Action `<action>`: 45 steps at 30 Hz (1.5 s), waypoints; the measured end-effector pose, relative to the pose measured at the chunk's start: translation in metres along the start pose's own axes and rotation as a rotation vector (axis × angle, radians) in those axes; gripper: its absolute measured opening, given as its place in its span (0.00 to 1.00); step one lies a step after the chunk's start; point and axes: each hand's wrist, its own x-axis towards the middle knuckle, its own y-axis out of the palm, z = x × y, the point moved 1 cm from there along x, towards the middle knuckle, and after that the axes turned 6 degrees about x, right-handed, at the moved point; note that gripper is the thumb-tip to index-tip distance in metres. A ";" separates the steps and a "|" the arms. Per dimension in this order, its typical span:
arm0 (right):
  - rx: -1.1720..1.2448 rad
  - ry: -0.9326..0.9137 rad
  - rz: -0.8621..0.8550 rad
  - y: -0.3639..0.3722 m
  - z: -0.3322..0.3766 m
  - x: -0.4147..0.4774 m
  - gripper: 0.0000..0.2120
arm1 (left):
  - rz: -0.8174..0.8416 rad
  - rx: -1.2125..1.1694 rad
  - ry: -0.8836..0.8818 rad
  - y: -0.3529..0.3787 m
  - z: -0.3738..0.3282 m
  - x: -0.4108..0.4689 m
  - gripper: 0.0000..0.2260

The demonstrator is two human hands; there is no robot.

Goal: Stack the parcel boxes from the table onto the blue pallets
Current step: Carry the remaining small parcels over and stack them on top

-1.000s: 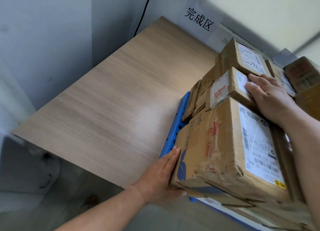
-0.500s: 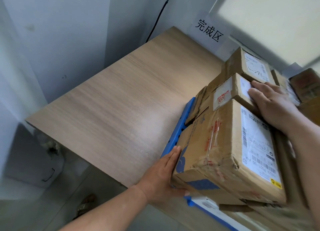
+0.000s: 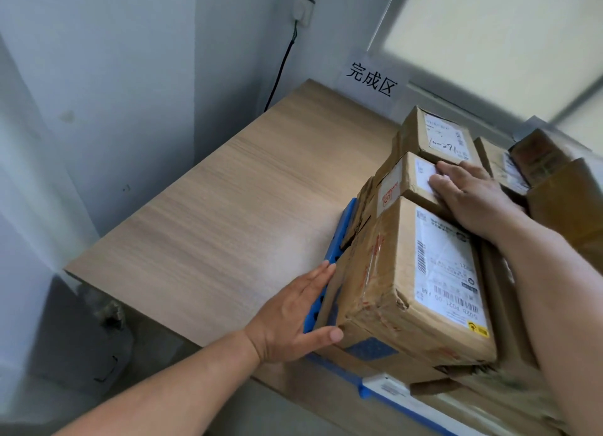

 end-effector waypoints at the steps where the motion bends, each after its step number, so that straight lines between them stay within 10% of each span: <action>1: -0.004 0.000 0.000 0.000 0.002 -0.002 0.25 | -0.015 -0.004 0.009 -0.002 0.000 0.000 0.38; 18: -0.036 0.062 -0.034 -0.013 0.006 0.006 0.24 | -0.326 -0.360 -0.090 -0.086 -0.046 0.133 0.31; 45: 0.027 0.181 -0.228 -0.023 -0.013 0.020 0.18 | -0.029 -0.464 -0.212 -0.095 -0.096 0.238 0.20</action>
